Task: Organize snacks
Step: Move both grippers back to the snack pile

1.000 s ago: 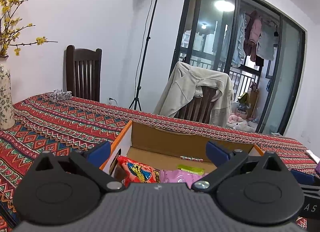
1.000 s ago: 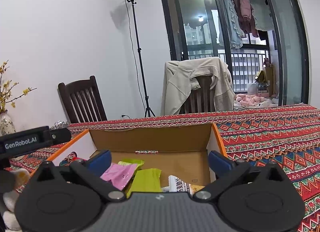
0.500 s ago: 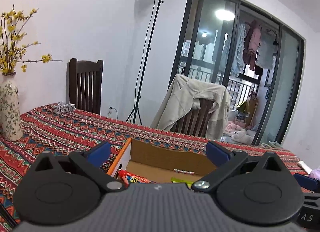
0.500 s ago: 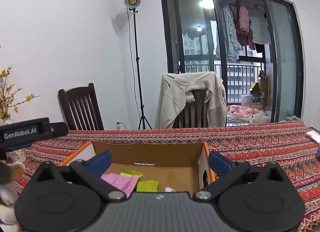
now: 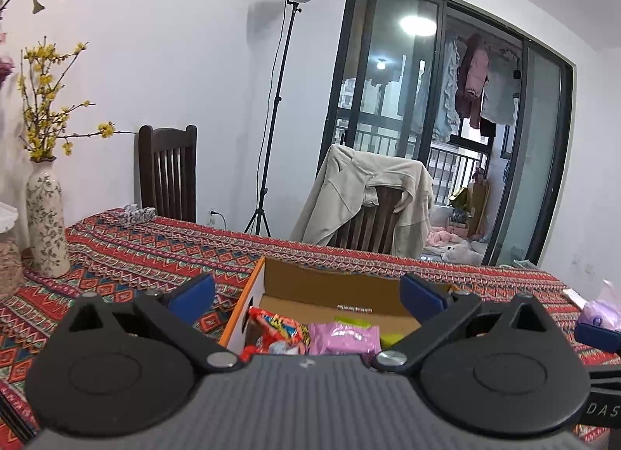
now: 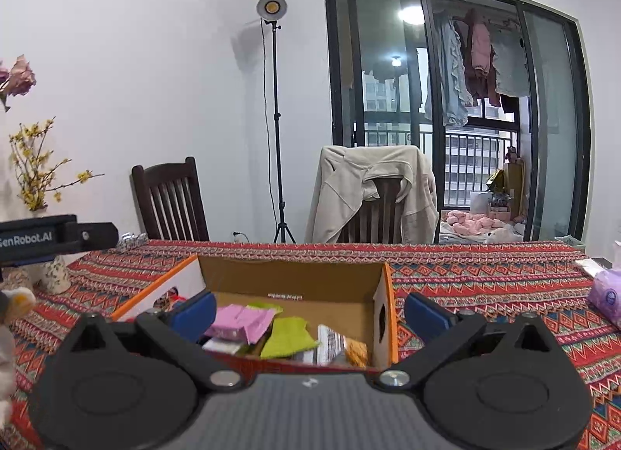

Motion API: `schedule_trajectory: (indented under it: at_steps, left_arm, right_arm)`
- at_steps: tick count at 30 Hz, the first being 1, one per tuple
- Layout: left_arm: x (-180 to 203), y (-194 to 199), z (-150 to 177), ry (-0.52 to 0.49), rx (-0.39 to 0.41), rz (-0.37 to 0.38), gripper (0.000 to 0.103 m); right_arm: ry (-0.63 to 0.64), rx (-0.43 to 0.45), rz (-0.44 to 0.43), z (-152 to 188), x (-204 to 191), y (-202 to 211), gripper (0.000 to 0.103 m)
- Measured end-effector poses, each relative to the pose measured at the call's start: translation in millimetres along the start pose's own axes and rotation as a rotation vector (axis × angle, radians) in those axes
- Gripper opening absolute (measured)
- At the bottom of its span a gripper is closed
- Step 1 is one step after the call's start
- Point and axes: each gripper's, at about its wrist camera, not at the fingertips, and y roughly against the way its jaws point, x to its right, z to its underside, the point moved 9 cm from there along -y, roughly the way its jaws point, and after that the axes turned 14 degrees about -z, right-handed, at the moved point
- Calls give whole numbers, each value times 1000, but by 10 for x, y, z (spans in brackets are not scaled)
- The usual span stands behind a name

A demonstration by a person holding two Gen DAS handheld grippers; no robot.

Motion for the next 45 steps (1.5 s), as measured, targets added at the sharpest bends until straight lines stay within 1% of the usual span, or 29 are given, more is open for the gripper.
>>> schedule_trajectory:
  at_steps: [12, 17, 19, 25, 29, 34, 35, 37, 40, 45]
  left_arm:
    - [-296, 270, 349, -28, -45, -9, 103]
    - [-463, 316, 564, -40, -71, -17, 103]
    - [-534, 322, 668, -49, -85, -21, 103]
    - [-745, 297, 1002, -76, -139, -30, 103]
    - [-853, 268, 1226, -85, -177, -20, 103]
    - [-893, 223, 1399, -116, -171, -32, 103]
    - [-902, 204, 1422, -112, -177, -35, 103]
    - [-909, 217, 1397, -96, -159, -22, 103]
    - [-889, 205, 1417, -105, -174, -18, 103]
    - [-872, 210, 1422, -109, -172, -12, 103]
  right_arm:
    - [8, -33, -75, 381, -196, 408, 103]
    - [15, -84, -80, 622, -256, 481, 103]
    - [18, -114, -71, 724, -261, 479, 103]
    - [18, -190, -89, 1035, -352, 461, 103]
    - [-7, -244, -95, 1220, -376, 404, 103]
    - [-7, -293, -114, 1363, -463, 338, 103]
    - [-1, -301, -113, 1381, -483, 322, 103]
    - [11, -321, -112, 1425, -517, 286, 103]
    - [19, -344, -115, 1453, -552, 236, 103]
    - [51, -380, -109, 1464, -596, 116, 103]
